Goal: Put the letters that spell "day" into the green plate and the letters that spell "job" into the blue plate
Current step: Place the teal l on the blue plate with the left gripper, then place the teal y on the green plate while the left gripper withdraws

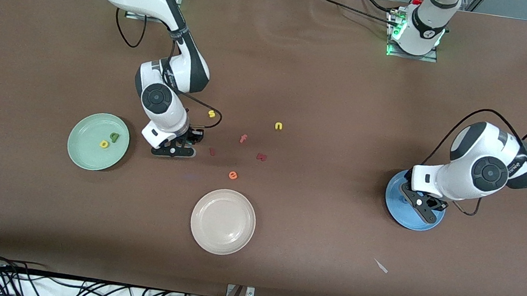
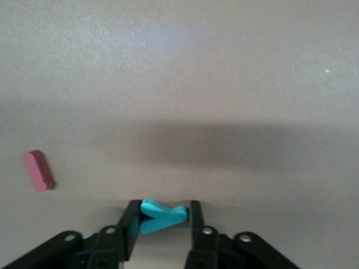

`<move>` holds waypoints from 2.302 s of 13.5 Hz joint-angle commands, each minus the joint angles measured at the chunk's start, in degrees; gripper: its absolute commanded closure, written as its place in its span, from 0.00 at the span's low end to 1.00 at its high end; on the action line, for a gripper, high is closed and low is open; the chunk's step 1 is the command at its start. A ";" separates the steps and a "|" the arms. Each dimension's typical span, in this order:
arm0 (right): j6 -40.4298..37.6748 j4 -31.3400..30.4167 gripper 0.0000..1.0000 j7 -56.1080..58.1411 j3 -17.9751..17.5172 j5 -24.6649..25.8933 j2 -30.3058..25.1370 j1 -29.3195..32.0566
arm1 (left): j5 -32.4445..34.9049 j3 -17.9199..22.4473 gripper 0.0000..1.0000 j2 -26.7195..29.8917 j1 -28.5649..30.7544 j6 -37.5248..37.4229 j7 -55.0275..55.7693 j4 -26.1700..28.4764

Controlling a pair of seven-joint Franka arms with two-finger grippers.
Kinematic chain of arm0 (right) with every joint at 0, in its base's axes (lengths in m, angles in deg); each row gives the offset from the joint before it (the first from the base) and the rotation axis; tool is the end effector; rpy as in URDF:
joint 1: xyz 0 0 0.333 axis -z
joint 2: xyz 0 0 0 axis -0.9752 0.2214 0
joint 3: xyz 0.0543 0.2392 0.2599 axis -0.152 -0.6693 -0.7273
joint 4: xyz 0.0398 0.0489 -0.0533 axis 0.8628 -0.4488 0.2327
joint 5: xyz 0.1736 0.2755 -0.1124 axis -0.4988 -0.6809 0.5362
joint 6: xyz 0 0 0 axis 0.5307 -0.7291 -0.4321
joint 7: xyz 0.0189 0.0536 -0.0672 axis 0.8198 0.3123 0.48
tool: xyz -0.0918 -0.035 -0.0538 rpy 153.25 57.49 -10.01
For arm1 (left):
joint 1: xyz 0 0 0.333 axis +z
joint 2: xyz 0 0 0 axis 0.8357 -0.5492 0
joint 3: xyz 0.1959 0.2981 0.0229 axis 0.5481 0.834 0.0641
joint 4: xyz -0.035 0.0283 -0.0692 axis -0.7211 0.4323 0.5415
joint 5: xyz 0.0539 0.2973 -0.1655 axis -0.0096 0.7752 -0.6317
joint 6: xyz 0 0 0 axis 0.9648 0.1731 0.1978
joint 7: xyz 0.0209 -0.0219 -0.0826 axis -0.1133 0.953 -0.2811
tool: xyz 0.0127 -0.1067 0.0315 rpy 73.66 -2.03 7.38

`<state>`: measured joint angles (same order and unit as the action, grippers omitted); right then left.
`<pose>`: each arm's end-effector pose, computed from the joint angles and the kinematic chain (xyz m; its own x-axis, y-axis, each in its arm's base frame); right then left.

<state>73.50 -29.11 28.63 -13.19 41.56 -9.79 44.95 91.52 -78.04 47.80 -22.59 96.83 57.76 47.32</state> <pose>0.5484 0.2699 0.2472 0.9948 0.0968 -0.0312 0.0974 -0.9950 0.0205 0.6309 -0.0190 0.3228 0.6840 -0.7257 -0.0742 -0.7255 -0.6874 0.0336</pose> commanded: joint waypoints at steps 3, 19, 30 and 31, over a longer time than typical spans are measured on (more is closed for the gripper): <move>0.34 0.50 0.71 0.18 -0.13 -0.83 0.29 0.26 | -8.52 0.09 0.00 3.73 -2.35 -10.57 -0.65 -10.53; -21.89 8.23 0.78 18.53 9.97 -0.74 -2.69 6.06 | -16.09 -1.84 0.00 8.03 -6.49 -22.44 12.08 -19.96; -35.04 16.47 0.00 19.71 11.74 -0.74 -2.26 8.00 | -16.88 -1.14 0.00 9.77 -9.74 -30.99 16.40 -27.54; -37.69 18.14 0.00 18.83 11.74 -0.74 -2.26 7.04 | -16.88 -0.62 0.00 10.66 -10.71 -31.51 16.41 -27.54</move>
<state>41.78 -15.03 49.43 -1.37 41.53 -11.67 53.36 76.55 -80.20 55.91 -31.00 67.46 73.81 20.67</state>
